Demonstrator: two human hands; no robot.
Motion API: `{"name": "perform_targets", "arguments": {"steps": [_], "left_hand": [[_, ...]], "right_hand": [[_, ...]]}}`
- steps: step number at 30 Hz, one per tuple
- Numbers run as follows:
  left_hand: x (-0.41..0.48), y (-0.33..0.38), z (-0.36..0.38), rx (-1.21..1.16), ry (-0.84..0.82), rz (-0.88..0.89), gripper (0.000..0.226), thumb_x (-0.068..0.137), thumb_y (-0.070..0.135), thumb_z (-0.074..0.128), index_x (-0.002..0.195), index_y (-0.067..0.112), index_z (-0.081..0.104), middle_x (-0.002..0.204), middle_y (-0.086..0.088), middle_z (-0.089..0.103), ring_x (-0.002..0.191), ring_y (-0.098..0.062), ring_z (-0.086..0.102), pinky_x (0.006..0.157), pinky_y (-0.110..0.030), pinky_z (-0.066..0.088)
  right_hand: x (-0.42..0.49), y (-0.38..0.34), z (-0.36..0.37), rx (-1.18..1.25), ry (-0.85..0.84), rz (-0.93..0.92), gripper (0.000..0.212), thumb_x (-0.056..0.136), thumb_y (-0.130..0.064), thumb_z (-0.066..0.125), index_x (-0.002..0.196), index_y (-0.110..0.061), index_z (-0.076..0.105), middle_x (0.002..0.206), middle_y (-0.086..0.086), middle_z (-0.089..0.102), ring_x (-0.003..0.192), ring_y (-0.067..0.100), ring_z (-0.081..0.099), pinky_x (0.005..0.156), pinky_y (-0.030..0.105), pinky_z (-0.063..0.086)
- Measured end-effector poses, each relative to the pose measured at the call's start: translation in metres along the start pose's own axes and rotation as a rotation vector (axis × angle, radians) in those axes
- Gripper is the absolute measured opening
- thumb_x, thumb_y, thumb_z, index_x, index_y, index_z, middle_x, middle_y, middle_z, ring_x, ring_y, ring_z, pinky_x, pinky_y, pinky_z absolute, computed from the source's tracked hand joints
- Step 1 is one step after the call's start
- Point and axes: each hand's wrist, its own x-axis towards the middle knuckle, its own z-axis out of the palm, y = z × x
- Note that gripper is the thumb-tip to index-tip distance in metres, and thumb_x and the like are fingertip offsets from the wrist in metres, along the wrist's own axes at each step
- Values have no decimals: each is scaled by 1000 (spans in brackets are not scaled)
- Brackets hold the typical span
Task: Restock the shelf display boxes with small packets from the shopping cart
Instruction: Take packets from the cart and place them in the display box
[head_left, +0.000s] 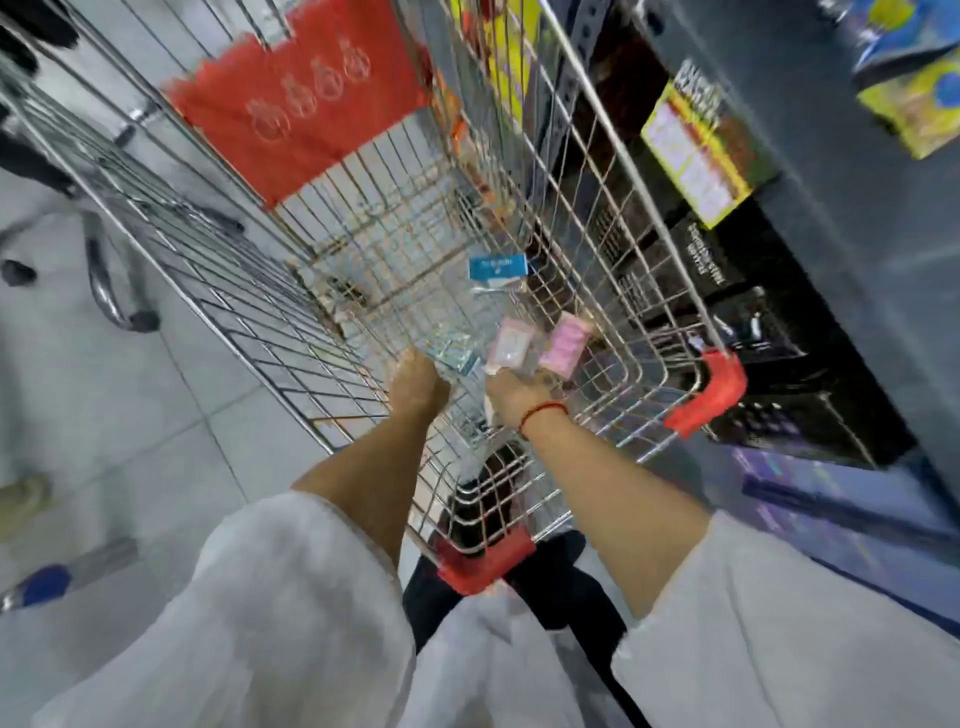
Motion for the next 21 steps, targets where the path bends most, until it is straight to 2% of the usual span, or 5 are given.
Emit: {"name": "perform_targets", "arguments": {"steps": [5, 8, 13, 18, 21], "left_hand": [[18, 11, 19, -134, -1, -254, 75, 90, 40, 53, 142, -6, 23, 146, -23, 29, 128, -36, 38, 101, -43, 42], [27, 8, 32, -112, 21, -293, 69, 93, 44, 44, 141, -3, 28, 151, -27, 23, 137, -44, 23, 109, -52, 31], [33, -2, 43, -380, -9, -400, 58, 89, 39, 53, 125, -7, 49, 132, -27, 51, 124, -41, 46, 106, -45, 38], [17, 7, 28, -538, 92, -485, 73, 81, 57, 55, 122, -2, 51, 113, -19, 58, 95, -25, 60, 80, -34, 53], [-5, 19, 10, -598, 265, -466, 77, 80, 56, 58, 124, -6, 45, 118, -22, 56, 106, -33, 55, 93, -43, 50]], "right_hand": [[25, -16, 15, -249, 69, -9, 28, 93, -7, 49, 120, -6, 53, 124, 12, 57, 118, 28, 50, 88, 38, 50], [38, -16, 22, -336, 170, -6, 26, 90, -11, 53, 116, -9, 52, 119, 10, 60, 112, 25, 52, 78, 33, 51], [44, -15, 25, -360, 181, -46, 23, 93, -15, 50, 113, -5, 52, 112, 10, 64, 96, 22, 63, 67, 29, 52], [23, 2, -19, 18, 270, -36, 49, 79, -17, 71, 119, -2, 48, 122, 15, 51, 99, 27, 57, 78, 32, 50], [-3, 15, -40, 252, 353, 21, 57, 74, -23, 76, 119, -1, 50, 136, 17, 39, 98, 27, 56, 83, 34, 51]]}}
